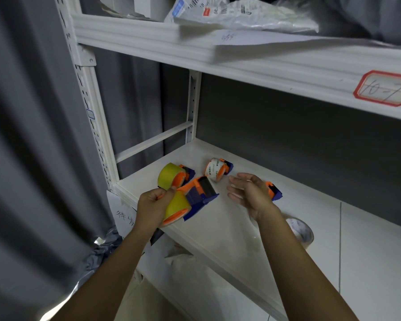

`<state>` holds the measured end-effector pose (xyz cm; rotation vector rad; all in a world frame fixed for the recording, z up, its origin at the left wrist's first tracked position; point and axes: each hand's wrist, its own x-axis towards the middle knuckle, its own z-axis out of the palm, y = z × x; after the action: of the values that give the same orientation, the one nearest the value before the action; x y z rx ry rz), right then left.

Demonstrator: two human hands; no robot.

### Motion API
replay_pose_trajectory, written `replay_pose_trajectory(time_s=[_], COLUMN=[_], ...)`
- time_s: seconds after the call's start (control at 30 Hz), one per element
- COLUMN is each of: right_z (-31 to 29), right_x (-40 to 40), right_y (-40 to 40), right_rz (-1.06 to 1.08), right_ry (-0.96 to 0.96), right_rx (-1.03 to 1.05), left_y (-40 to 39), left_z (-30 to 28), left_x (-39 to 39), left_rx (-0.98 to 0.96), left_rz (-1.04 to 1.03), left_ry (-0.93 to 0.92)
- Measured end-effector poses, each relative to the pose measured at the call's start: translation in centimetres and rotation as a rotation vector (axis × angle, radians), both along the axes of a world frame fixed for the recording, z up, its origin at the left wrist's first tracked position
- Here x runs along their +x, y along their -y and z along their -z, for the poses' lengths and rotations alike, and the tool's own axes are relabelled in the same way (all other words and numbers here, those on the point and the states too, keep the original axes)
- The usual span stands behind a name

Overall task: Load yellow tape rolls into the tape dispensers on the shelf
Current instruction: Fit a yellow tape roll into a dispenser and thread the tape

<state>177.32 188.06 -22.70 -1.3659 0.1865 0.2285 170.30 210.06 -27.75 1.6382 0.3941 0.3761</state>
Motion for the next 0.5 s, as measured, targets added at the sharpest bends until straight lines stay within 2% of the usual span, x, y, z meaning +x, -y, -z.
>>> replay_pose_trajectory(time_s=[0.27, 0.37, 0.5], right_z=[0.8, 1.0, 0.8], right_x=[0.4, 0.3, -0.4], right_y=[-0.7, -0.5, -1.3], right_rz=[0.125, 0.162, 0.100], right_ry=[-0.144, -0.072, 0.191], right_rx=[0.139, 0.014, -0.270], left_y=[0.2, -0.1, -0.2], left_z=[-0.1, -0.2, -0.1], left_x=[-0.2, -0.4, -0.4], left_rx=[-0.002, -0.006, -0.026], left_rz=[-0.014, -0.042, -0.043], left_ry=[0.003, 0.008, 0.023])
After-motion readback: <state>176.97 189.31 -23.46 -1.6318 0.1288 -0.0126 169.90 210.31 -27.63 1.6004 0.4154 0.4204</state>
